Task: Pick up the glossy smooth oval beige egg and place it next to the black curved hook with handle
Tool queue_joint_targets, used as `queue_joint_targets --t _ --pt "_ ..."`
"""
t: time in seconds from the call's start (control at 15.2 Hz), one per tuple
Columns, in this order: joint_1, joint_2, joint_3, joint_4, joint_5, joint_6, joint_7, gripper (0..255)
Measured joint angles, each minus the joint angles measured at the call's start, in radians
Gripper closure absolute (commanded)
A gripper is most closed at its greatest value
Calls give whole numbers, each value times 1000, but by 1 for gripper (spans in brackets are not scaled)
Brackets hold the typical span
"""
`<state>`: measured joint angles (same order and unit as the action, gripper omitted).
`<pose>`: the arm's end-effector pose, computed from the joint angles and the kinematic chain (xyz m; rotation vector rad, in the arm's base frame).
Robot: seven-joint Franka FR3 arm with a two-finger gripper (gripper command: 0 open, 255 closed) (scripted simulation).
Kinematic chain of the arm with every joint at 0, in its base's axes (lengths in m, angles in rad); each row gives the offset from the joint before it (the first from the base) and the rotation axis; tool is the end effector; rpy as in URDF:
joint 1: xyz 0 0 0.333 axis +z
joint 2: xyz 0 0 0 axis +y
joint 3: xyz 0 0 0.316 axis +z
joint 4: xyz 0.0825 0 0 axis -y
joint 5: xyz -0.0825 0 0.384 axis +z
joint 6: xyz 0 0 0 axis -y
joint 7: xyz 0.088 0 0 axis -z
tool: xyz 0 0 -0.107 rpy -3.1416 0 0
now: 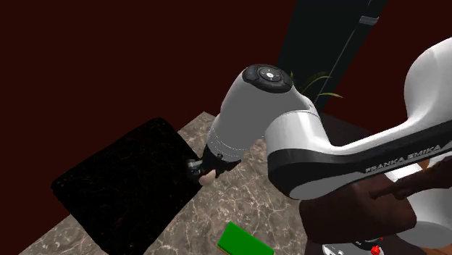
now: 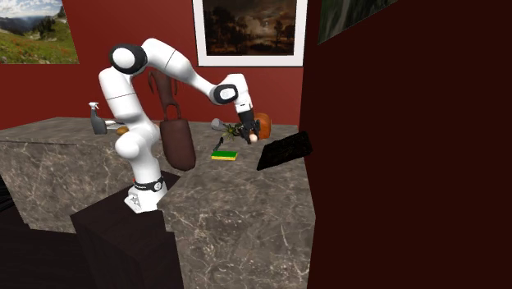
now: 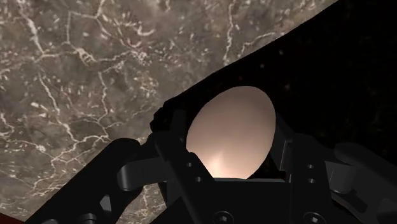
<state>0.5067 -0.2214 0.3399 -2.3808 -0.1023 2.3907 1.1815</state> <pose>0.3215 0.3667 0.4247 -2.9895 0.4019 -0.3680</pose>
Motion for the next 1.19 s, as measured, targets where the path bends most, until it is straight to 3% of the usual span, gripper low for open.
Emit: queue_joint_targets --t 0.66,1.19 --pt "101 -55 173 -19 15 -59 257 255" --pt "156 8 337 78 -25 -131 497 255"
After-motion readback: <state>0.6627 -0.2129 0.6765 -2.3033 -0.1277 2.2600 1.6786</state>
